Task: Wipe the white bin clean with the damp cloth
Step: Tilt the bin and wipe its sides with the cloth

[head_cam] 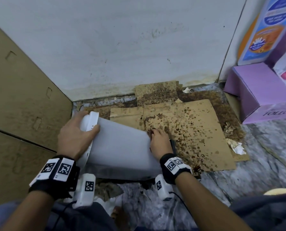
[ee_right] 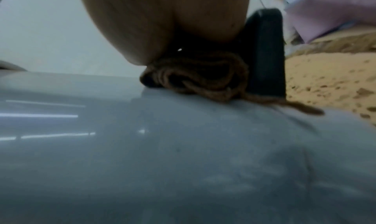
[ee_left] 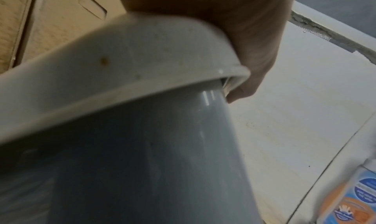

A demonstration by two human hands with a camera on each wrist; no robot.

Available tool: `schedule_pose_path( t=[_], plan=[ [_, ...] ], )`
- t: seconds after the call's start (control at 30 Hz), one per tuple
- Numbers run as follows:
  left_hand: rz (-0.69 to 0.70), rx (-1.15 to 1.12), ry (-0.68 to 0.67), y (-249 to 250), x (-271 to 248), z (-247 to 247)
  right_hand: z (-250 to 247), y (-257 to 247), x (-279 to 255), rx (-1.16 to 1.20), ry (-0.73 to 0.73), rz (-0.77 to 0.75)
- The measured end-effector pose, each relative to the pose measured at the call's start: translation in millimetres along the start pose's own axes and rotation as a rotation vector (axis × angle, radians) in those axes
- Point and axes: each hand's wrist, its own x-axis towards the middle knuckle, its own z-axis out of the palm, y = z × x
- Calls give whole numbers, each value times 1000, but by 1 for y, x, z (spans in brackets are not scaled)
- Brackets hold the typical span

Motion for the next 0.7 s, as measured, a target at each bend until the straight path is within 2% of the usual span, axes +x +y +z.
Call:
schedule_pose_path(
  t=[0.07,0.17,0.27,0.6,0.7],
  plan=[
    [-15,69,-6,6,-1,1,-5,-3,0,-39,8,33],
    [53,163,-5,11,3,5,-14,-4,-1,-62,26,35],
    [89,219,-15,12,8,8,-22,-5,0,34,53,27],
    [38,274,-48,10,20,6,-37,-48,-15,340,83,-133],
    [95,276,-22,16,20,2,-47,-61,-17,390,86,-159]
  ],
)
